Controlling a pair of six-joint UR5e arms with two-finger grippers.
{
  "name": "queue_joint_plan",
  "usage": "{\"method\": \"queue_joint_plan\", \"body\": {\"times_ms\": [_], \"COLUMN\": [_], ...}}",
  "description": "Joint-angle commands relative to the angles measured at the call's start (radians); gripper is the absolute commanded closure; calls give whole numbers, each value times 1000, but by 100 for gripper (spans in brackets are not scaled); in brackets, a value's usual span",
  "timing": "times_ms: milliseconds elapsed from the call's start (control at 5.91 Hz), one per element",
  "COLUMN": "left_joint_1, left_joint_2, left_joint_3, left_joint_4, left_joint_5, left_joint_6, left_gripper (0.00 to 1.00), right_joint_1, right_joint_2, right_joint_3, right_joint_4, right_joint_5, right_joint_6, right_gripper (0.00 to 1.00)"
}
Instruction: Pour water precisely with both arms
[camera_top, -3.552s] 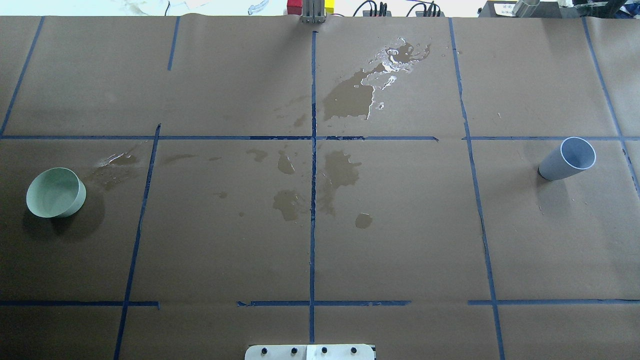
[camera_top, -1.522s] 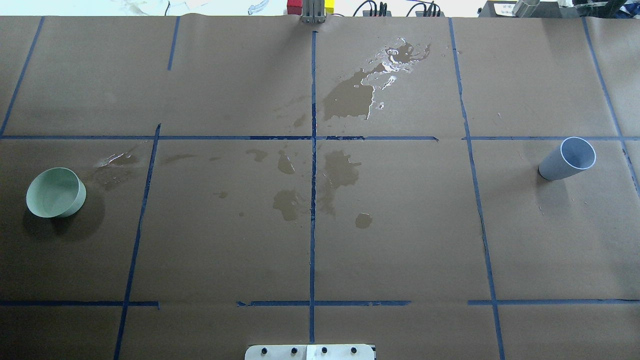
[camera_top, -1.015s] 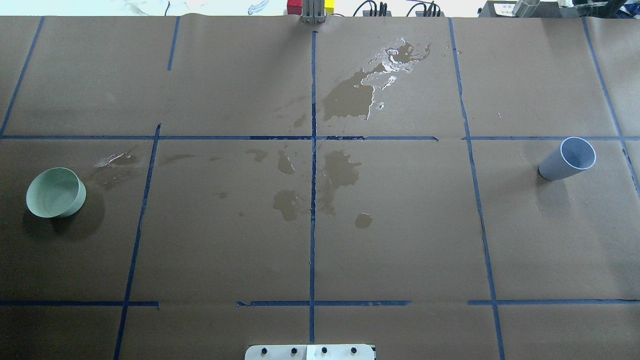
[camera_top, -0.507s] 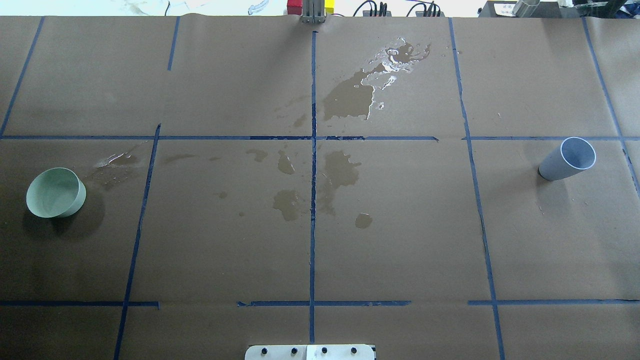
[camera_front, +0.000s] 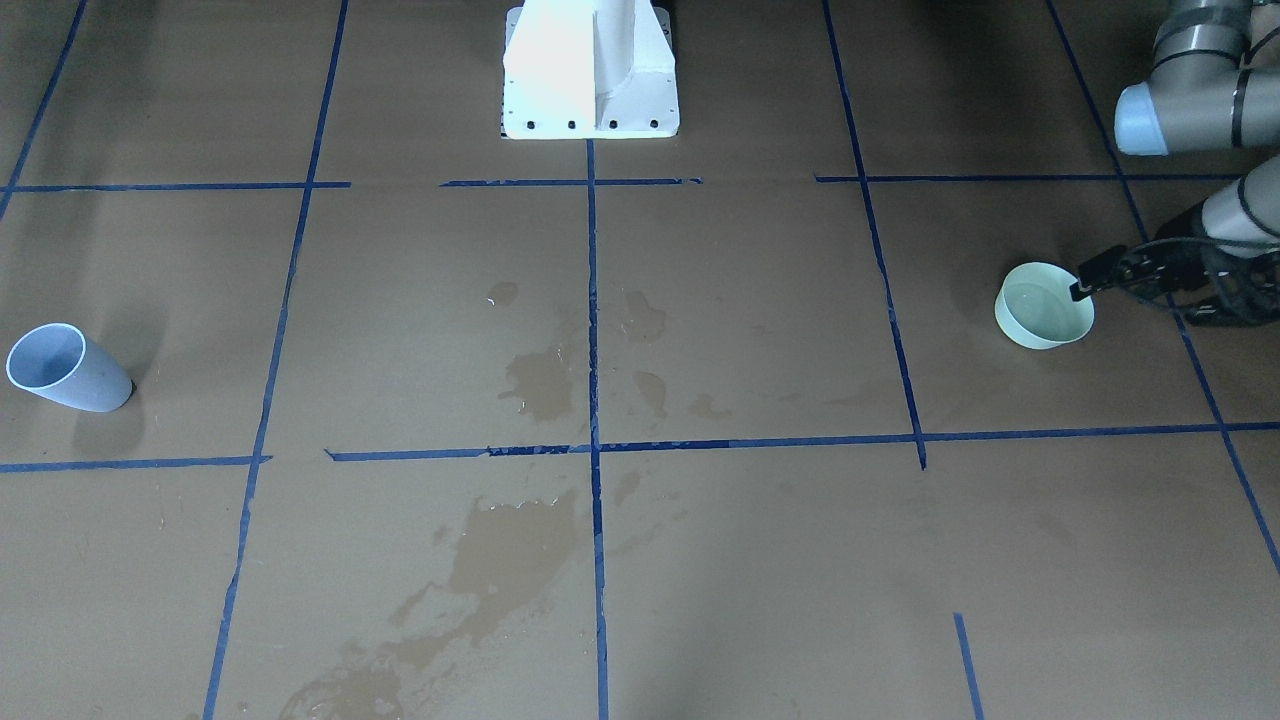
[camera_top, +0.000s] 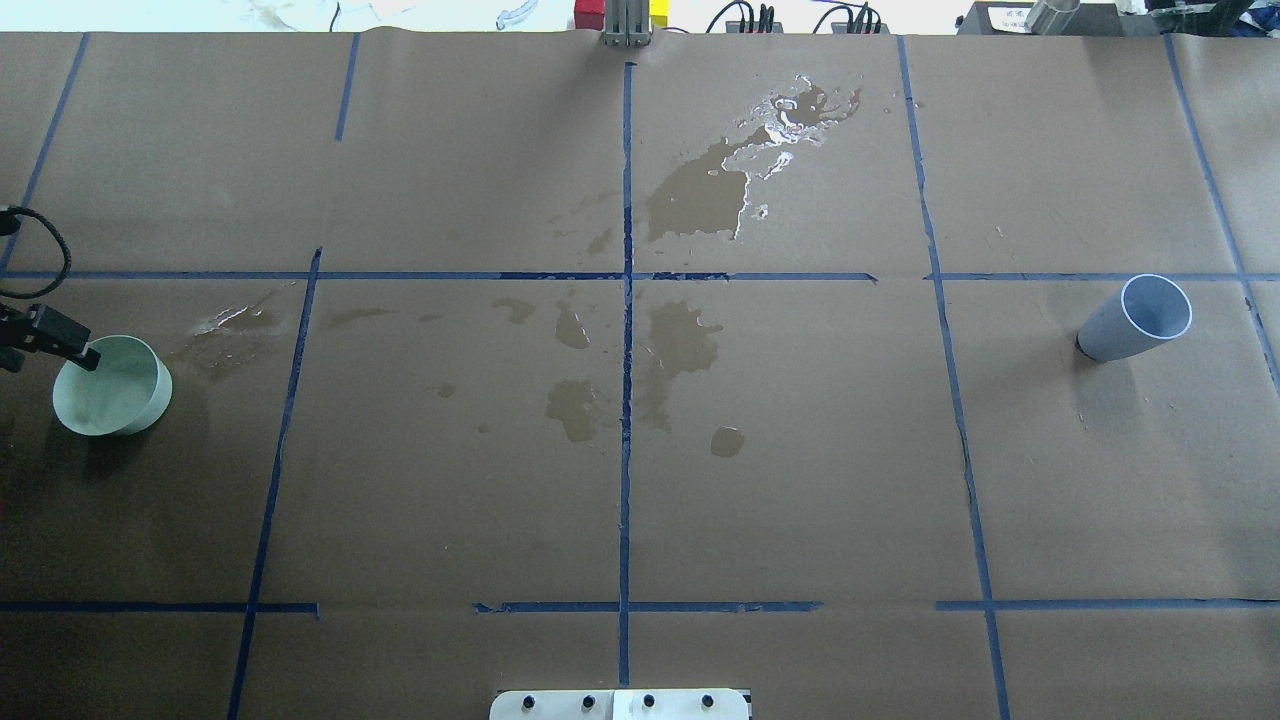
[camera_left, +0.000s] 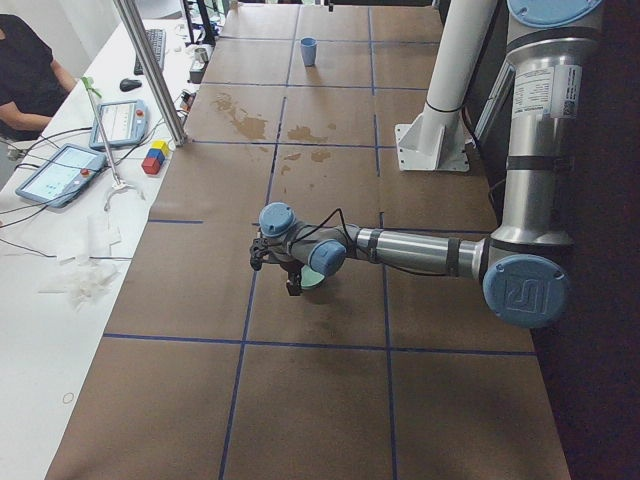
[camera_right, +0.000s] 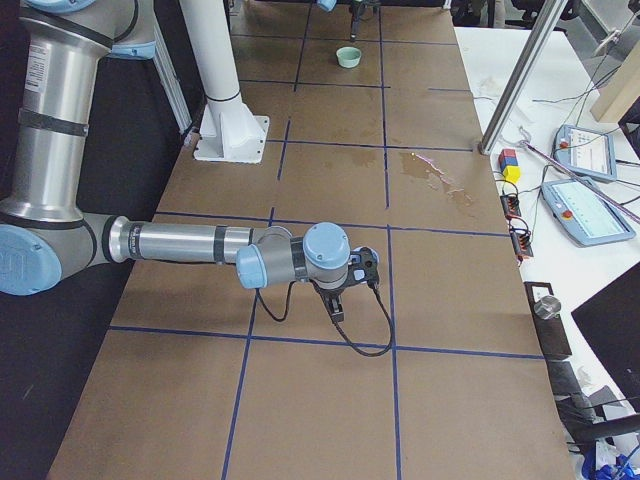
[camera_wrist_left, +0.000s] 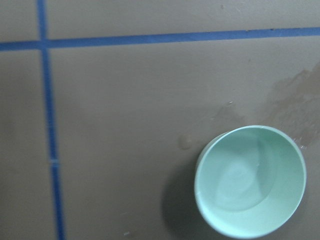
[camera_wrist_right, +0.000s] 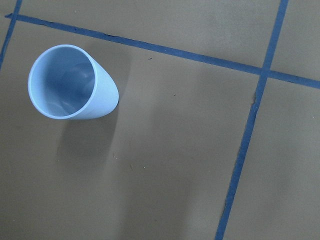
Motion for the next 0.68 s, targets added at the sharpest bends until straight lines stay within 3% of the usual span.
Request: {"method": "queue_joint_plan", "body": {"times_ms": [0,169,338,507], "left_joint_1": [30,32,41,50], "left_joint_2": [-22,-22,-22,-20], "left_joint_3": [73,73,73,71], "left_joint_4": [-59,-59,-61,-61], "left_joint_5": [3,1,3,4], "left_joint_6": [-20,-20,-14,-14], "left_gripper": [0,24,62,93], "right_joint_1": [0,-2,-2,-3], "right_joint_2": [-2,-2,-2,-2], "right_joint_3": [0,-1,0,0], "right_joint_4": [24,24,24,24], "right_joint_5": [-1,-1,-1,-1], "right_joint_6": [1,3,3,3], "right_gripper": [0,0,0,0]}}
